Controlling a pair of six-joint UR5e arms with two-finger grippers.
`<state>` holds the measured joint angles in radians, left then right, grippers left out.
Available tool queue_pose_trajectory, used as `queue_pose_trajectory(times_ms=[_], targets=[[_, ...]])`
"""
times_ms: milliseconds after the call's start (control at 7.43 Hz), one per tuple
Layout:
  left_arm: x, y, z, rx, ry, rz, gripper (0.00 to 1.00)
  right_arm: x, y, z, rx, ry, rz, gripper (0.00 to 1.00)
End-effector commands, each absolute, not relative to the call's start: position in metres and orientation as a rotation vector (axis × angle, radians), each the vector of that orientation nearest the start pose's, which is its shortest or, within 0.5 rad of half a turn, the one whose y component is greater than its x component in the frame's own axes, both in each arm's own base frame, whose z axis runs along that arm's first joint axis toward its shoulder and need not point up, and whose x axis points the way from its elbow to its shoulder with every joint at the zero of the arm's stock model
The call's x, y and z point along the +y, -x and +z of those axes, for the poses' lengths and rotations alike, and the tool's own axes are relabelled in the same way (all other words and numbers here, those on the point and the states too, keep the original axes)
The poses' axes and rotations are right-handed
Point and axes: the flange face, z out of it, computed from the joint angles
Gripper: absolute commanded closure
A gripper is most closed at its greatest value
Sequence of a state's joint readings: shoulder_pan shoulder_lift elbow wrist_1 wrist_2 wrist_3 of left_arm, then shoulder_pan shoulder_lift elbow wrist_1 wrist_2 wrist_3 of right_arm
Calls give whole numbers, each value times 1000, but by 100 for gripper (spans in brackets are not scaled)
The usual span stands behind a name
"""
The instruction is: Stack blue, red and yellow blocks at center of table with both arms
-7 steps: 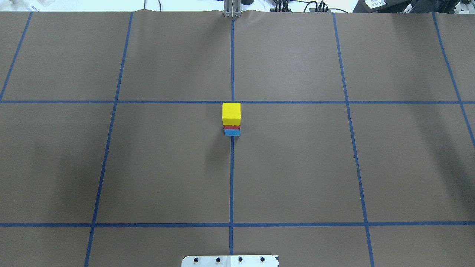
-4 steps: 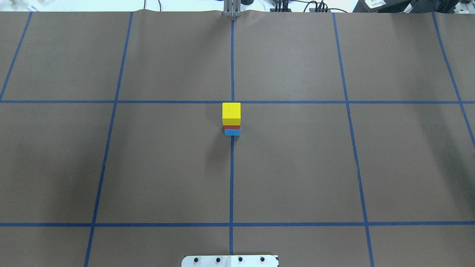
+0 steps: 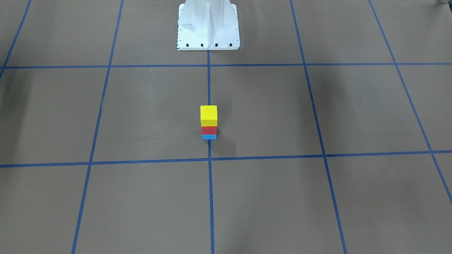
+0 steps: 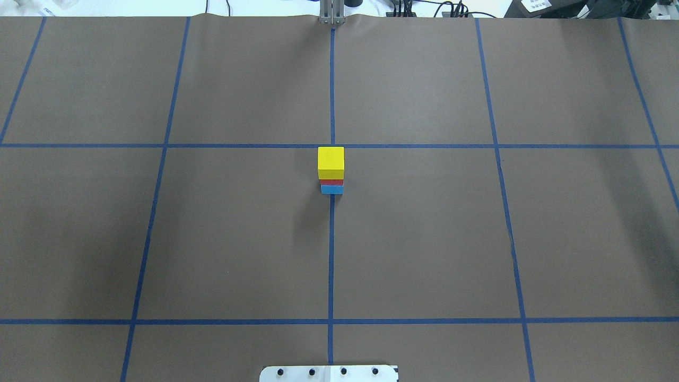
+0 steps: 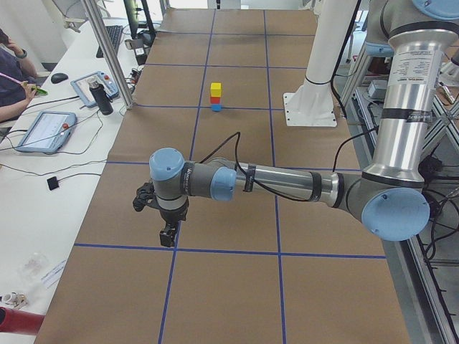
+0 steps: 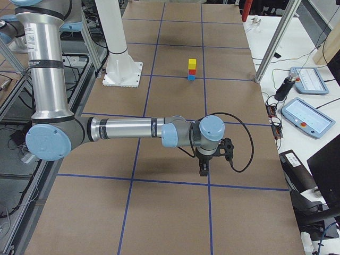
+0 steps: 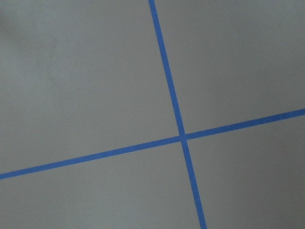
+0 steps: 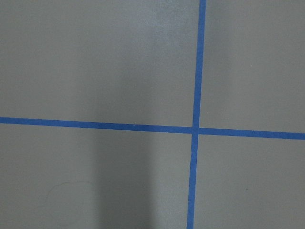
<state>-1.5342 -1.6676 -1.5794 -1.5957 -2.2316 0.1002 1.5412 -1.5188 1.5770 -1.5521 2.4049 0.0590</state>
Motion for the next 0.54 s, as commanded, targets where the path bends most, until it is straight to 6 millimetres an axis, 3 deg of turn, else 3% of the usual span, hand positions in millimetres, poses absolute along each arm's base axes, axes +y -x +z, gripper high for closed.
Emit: queue_pose_trajectory(times_ms=[0, 135, 404], targets=[[-544, 50, 614, 661, -130, 166, 0, -499, -69, 643, -841, -19, 58, 1], [-544, 51, 615, 663, -125, 161, 0, -490, -91, 648, -845, -28, 102, 1], [-545, 50, 614, 665, -120, 160, 0, -489, -92, 642, -892, 9, 126, 1]])
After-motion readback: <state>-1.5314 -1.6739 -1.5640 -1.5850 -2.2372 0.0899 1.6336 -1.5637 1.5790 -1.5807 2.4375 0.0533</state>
